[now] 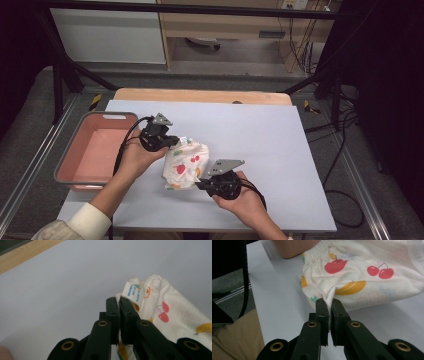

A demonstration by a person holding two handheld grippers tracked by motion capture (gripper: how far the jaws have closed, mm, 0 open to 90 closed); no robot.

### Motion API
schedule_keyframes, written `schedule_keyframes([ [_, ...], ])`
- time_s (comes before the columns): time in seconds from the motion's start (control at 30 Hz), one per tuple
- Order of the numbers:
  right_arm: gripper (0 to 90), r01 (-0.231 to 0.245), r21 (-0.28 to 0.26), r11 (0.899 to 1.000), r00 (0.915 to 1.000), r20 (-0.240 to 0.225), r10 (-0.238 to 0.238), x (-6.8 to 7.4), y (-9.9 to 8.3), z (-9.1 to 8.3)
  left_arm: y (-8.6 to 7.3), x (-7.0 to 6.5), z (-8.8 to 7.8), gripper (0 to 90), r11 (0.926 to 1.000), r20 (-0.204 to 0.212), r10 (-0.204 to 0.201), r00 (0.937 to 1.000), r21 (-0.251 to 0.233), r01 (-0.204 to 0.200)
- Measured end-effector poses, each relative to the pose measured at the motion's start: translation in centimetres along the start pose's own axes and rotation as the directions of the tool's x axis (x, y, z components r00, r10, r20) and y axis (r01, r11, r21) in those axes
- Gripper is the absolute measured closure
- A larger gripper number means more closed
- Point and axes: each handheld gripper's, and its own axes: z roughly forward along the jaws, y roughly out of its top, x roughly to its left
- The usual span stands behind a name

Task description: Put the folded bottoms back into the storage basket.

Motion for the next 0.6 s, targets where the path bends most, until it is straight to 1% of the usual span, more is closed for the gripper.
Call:
schedule_keyframes([
  [0.1, 86.4, 0.005, 0.004, 1.0, 1.0, -0.006, -0.005, 0.1, 0.2, 0.1, 0.2, 0.2, -0.2, 87.3, 1.0, 0.0, -0.003, 1.0, -0.001, 0.003],
  [0.2, 86.5, 0.015, 0.004, 1.0, 0.9998, -0.012, -0.015, 0.1, 0.6, 0.3, 0.4, 0.3, -0.6, 87.3, 1.0, 0.001, 0.003, 1.0, -0.005, -0.003],
  [0.3, 86.4, 0.01, -0.002, 1.0, 0.9998, -0.018, -0.01, 0.0, 1.0, 0.4, 0.8, 0.9, -1.2, 87.3, 0.9998, 0.006, -0.008, 0.9999, -0.021, 0.008],
  [0.37, 86.4, 0.008, -0.017, 1.0, 0.9997, -0.023, -0.008, -0.1, 1.7, 0.5, 1.0, 1.4, -1.7, 87.3, 0.9997, 0.003, -0.012, 0.9999, -0.022, 0.012],
  [0.43, 86.5, 0.005, -0.021, 1.0, 0.9996, -0.028, -0.005, -0.1, 2.0, 0.5, 1.1, 1.5, -1.9, 87.3, 0.9997, 0.002, -0.01, 1.0, -0.022, 0.01],
  [0.47, 86.5, 0.01, -0.026, 1.0, 0.9995, -0.031, -0.011, -0.1, 2.5, 0.5, 1.2, 1.6, -2.2, 87.3, 0.9996, -0.003, -0.01, 0.9999, -0.028, 0.01],
  [0.53, 86.5, 0.013, -0.027, 1.0, 0.9994, -0.032, -0.014, -0.1, 2.7, 0.5, 1.3, 1.6, -2.3, 87.3, 0.9995, -0.005, -0.01, 0.9999, -0.031, 0.009],
  [0.6, 86.4, 0.023, -0.032, 0.999, 0.9991, -0.035, -0.024, 0.0, 3.4, 0.4, 1.4, 1.8, -2.6, 87.3, 0.9995, -0.009, -0.007, 0.9999, -0.032, 0.006],
])
